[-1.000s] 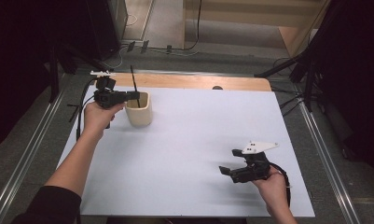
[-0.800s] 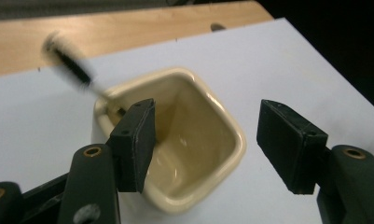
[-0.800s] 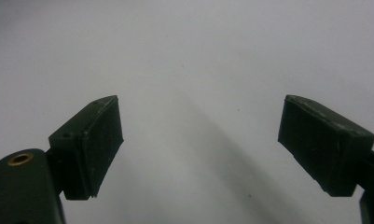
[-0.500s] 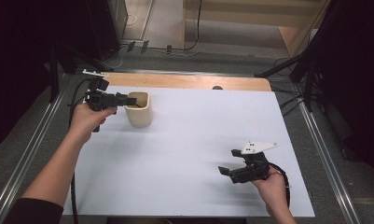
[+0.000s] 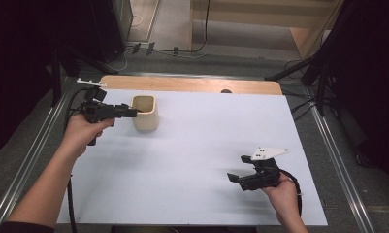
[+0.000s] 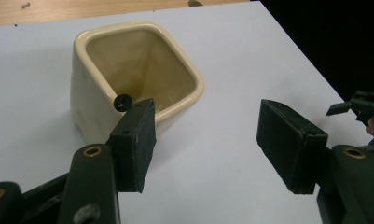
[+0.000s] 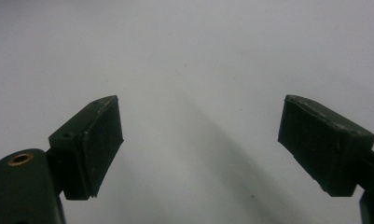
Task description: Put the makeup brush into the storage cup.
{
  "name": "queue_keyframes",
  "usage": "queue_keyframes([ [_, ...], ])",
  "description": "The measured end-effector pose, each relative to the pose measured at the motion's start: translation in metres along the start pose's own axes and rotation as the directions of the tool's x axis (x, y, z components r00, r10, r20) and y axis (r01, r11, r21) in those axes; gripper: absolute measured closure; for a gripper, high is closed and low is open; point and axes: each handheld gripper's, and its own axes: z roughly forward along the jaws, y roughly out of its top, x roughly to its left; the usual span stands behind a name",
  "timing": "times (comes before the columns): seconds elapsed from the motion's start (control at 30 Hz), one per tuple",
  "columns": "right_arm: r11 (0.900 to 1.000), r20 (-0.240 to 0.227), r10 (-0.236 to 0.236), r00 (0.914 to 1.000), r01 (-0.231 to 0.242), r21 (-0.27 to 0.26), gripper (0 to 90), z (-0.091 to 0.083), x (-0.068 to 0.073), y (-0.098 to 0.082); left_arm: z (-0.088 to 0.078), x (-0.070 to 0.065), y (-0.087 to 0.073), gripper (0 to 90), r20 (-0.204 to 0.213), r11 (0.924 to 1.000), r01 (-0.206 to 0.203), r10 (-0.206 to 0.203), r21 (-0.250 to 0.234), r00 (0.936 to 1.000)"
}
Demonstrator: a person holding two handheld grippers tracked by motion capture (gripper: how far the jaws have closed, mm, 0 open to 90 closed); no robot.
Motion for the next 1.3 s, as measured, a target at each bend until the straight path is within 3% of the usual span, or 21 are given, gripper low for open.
queue_keyframes([
  [0.17,1.000,0.000,0.000,1.0000,0.000,0.000,14.5,0.000,0.000,0.000,-0.010,-0.005,-0.007,37.8,-0.015,0.9999,-0.014,0.014,0.001,0.9998],
  [0.6,1.000,-0.015,0.000,0.9999,0.000,-0.015,14.5,0.001,0.003,0.002,-0.020,-0.009,-0.035,37.8,0.026,0.9998,-0.013,0.013,0.014,0.9996],
  [1.03,1.000,-0.018,0.001,0.9998,-0.002,-0.015,14.5,0.001,0.004,0.002,-0.004,-0.030,-0.066,37.8,0.051,0.9965,-0.082,0.081,0.018,0.9954],
  [1.3,1.000,-0.016,-0.003,0.9999,0.003,-0.011,14.5,0.002,0.004,0.001,0.006,-0.037,-0.082,37.8,0.034,0.9927,-0.118,0.118,0.023,0.9925],
])
